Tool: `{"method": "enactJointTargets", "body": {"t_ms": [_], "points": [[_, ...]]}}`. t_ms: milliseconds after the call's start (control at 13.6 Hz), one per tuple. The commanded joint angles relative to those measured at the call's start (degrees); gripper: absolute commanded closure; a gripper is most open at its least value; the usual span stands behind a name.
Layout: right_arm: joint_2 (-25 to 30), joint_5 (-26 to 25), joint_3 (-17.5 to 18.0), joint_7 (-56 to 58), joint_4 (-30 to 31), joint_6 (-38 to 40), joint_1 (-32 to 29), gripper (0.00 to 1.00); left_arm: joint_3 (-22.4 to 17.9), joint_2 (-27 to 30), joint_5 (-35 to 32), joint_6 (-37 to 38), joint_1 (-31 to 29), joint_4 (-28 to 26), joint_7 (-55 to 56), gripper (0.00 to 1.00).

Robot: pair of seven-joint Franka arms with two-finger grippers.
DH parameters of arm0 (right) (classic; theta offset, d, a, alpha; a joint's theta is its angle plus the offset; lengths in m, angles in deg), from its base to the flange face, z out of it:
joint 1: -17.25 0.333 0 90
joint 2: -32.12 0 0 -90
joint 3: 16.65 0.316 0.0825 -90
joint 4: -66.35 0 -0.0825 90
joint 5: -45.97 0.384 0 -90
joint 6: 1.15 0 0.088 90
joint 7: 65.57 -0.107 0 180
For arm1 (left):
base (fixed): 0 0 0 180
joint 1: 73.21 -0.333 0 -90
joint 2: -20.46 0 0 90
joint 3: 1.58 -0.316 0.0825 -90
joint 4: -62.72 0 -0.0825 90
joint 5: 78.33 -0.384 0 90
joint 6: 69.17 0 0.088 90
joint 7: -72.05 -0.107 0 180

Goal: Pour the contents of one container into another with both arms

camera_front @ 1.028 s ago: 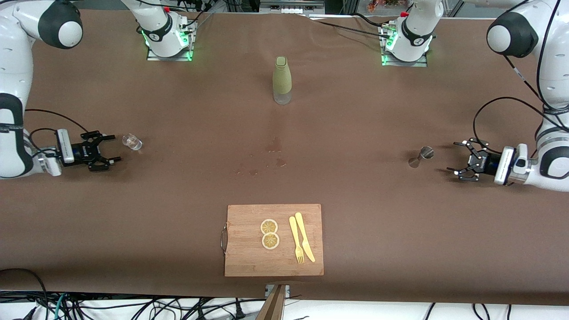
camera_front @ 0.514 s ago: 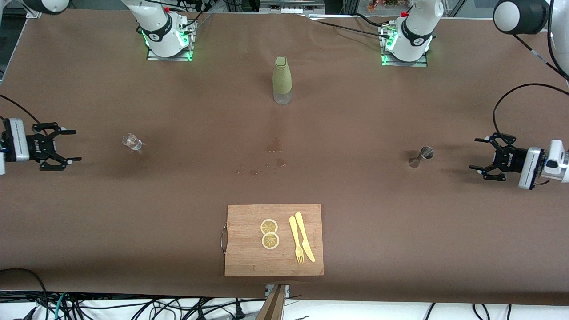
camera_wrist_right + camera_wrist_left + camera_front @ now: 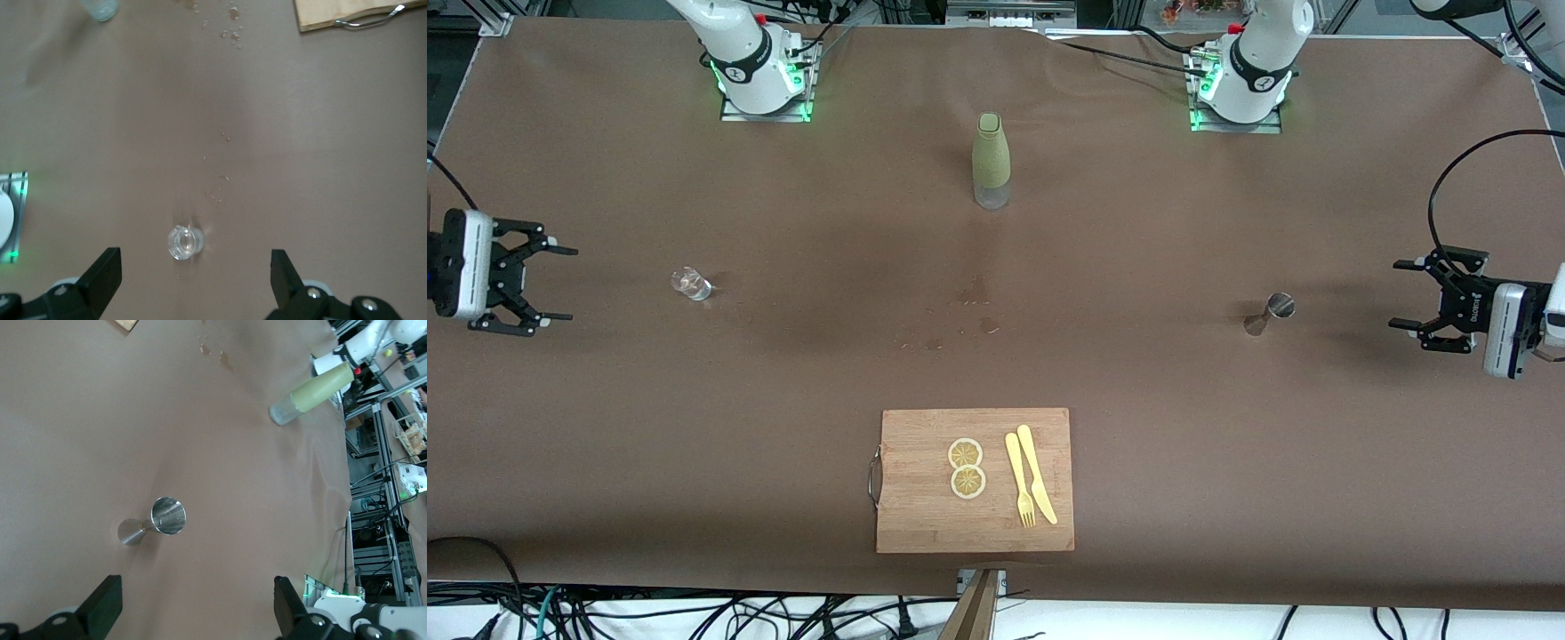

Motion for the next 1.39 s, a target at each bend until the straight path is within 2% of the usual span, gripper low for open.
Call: {"method": "enactJointTargets", "body": {"t_ms": [0, 147, 220, 367, 514, 807, 881, 1028, 1101, 1321], "points": [[9.92, -5.73, 2.93, -14.86, 8.09, -4.34, 3.52, 0.01, -0.20, 4.03, -4.78, 0.79, 3.53, 0.25, 7.52, 0.00], [13.26, -8.72, 3.64, -27.25, 8.88, -4.60, 6.60, 0.01, -0.11, 5.62, -5.59, 0.97, 4.86, 0.25, 12.36, 0.00], [14.84, -10.48, 5.21, -33.22, 8.97, -4.52, 7.13, 0.01, -0.46, 6.23, -5.67, 0.88, 5.91, 0.25, 14.12, 0.00], [17.22, -12.95, 7.41, -44.92, 8.97, -4.43, 8.71, 0.01, -0.64, 10.95, -9.25, -0.95, 8.46, -1.33, 20.86, 0.00], [18.80, -15.58, 8.21, -55.55, 8.88, -4.08, 10.91, 0.01, -0.64, 17.98, -15.05, -4.02, 13.72, -6.23, 32.54, 0.00], [20.83, -19.28, 10.85, -73.16, 8.36, -3.55, 12.32, 0.01, 0.23, 28.10, -19.11, -10.53, 19.26, -15.99, 53.21, 0.00], [21.01, -19.46, 10.85, -75.62, 8.18, -2.51, 12.41, 0.01, 1.20, 30.04, -20.95, -12.20, 20.06, -17.75, 57.43, 0.00], [21.54, -19.55, 10.93, -84.49, 8.09, -1.71, 12.76, 0.01, 6.19, 33.47, -25.95, -16.24, 19.99, -21.35, 67.27, 0.00], [21.71, -19.55, 10.94, -85.31, 8.18, -1.88, 12.94, 0.01, 8.56, 34.53, -27.72, -17.04, 19.90, -22.50, 70.54, 0.00], [21.54, -19.55, 10.32, -84.96, 8.44, -2.67, 12.85, 0.01, 10.43, 36.81, -29.05, -22.83, 19.11, -24.70, 77.40, 0.00]]}}
